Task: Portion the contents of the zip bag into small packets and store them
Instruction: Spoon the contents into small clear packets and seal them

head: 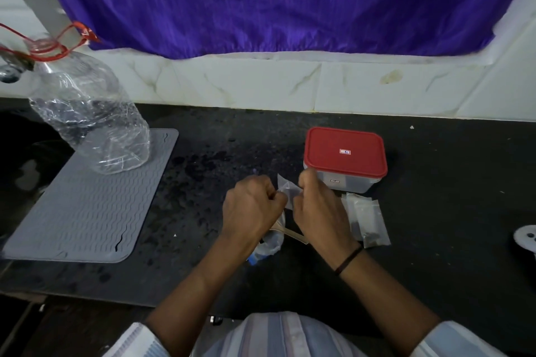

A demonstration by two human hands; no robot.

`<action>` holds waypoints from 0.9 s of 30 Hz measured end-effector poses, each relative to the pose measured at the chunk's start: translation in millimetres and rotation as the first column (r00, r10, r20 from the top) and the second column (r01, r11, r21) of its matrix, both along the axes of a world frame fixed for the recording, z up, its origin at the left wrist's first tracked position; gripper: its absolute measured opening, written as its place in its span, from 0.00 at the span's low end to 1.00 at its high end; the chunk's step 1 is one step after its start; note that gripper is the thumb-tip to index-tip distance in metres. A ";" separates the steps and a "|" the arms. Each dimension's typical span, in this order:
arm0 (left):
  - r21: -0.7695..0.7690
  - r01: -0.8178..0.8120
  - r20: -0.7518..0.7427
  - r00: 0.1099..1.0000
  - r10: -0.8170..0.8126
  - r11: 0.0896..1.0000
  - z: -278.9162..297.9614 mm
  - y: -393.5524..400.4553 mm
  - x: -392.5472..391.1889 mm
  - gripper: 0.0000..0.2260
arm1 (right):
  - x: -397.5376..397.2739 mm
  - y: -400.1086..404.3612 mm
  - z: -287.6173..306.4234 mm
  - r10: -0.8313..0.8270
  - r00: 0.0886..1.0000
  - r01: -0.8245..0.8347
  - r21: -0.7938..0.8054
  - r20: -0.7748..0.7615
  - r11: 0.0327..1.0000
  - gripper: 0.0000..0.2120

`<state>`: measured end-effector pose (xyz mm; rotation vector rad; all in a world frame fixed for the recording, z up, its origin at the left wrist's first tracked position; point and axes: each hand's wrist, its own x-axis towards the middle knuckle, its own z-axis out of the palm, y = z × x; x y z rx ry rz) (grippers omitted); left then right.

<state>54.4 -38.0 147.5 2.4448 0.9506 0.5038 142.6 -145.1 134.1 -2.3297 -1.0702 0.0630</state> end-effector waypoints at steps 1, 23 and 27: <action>0.025 0.003 -0.008 1.000 -0.002 1.000 1.6 0.4 0.3 0.11 | -1.9 0.9 1.7 0.056 0.996 -0.053 -0.051 0.063 0.997 0.06; -0.015 0.437 0.128 0.893 -0.432 0.899 -22.0 44.0 -24.4 0.38 | 8.5 31.1 27.4 0.392 0.752 -0.384 0.131 -0.530 0.914 0.16; -0.066 0.300 0.272 0.923 -0.272 0.952 -26.6 44.4 -22.2 0.18 | 3.6 33.4 23.4 0.436 0.714 -0.366 0.239 -0.548 0.900 0.14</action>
